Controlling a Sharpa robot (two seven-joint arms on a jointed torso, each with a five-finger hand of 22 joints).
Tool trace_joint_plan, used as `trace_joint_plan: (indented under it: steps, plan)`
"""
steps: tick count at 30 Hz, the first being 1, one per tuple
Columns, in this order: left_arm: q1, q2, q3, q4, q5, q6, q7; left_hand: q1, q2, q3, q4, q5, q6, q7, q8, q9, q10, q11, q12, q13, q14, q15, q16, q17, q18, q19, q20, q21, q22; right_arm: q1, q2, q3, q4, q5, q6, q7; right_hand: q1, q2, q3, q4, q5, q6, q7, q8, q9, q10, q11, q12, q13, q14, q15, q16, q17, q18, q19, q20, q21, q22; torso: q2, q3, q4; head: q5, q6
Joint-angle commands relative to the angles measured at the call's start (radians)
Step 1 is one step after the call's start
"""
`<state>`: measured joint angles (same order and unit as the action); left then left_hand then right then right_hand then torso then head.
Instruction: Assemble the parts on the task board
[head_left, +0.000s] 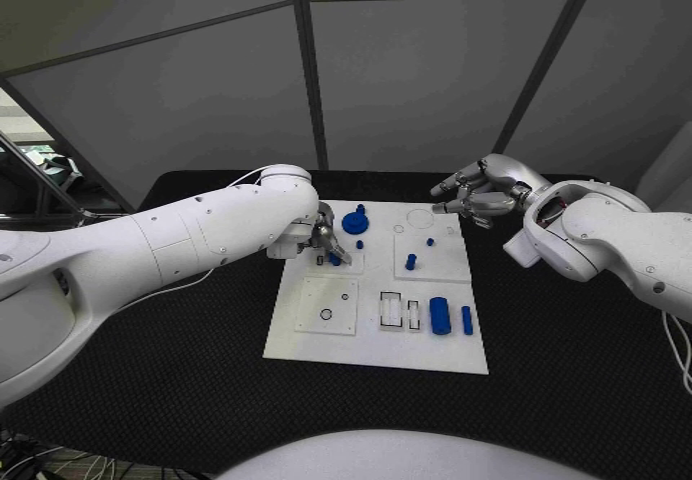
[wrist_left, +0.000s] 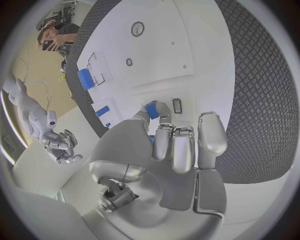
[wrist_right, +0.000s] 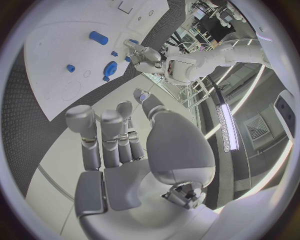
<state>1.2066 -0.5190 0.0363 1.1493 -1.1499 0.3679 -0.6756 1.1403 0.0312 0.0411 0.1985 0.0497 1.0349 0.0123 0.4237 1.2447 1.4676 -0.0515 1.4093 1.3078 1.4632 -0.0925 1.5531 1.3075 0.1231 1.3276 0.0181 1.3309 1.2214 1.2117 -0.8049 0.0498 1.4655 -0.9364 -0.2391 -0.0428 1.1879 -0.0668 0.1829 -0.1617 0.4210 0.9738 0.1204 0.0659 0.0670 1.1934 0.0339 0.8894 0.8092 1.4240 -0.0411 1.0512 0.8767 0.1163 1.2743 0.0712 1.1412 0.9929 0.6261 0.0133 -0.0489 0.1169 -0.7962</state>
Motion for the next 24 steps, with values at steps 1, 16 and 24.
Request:
trace_joint_plan:
  steps: [1, 16, 24]
  plan:
    - [-0.004, 0.003, -0.003, 0.003, -0.017, 0.008, 0.006, 0.009, -0.007, -0.007, -0.002, -0.001, 0.006, -0.004, -0.003, 0.002, 0.066, 0.001, 0.006, 0.221, 0.103, -0.006, 0.003, 0.246, -0.038, 0.005, -0.002, 0.0, 0.001, 0.002, 0.001, 0.001, 0.001, -0.002, 0.002, 0.006, -0.008, 0.001, 0.007, 0.0, 0.002, -0.009, -0.001, -0.002, -0.001, -0.008, -0.002, -0.002, -0.001, 0.005, -0.001, -0.004, -0.001, 0.006, 0.002, -0.002, -0.004, -0.001, 0.0, -0.0001, -0.0006, 0.001, 0.0]
    - [0.005, 0.003, -0.003, -0.001, -0.019, 0.023, 0.0, 0.024, -0.015, -0.013, -0.011, -0.001, 0.007, -0.004, -0.004, 0.004, 0.066, 0.0, 0.006, 0.221, 0.103, -0.006, 0.003, 0.246, -0.038, 0.005, -0.002, -0.001, 0.001, 0.002, 0.004, 0.001, -0.001, -0.002, 0.002, 0.007, -0.01, 0.0, 0.007, 0.0, 0.002, -0.009, -0.001, -0.002, -0.001, -0.008, -0.002, -0.002, -0.003, 0.005, -0.001, -0.005, -0.001, 0.006, 0.002, -0.002, -0.005, -0.001, 0.0, 0.0004, -0.0004, 0.001, 0.0]
    - [0.014, 0.002, -0.003, -0.003, -0.019, 0.034, -0.004, 0.027, -0.019, -0.016, -0.014, -0.001, 0.008, -0.004, -0.005, 0.005, 0.066, 0.0, 0.006, 0.221, 0.103, -0.006, 0.004, 0.246, -0.038, 0.005, -0.002, -0.001, 0.002, 0.002, 0.005, 0.001, -0.001, -0.002, 0.001, 0.007, -0.01, 0.0, 0.007, 0.0, 0.002, -0.009, -0.001, -0.002, -0.001, -0.008, -0.002, -0.002, -0.003, 0.005, -0.001, -0.005, -0.001, 0.006, 0.002, -0.002, -0.005, -0.001, 0.0, 0.0001, 0.0003, 0.0, 0.001]
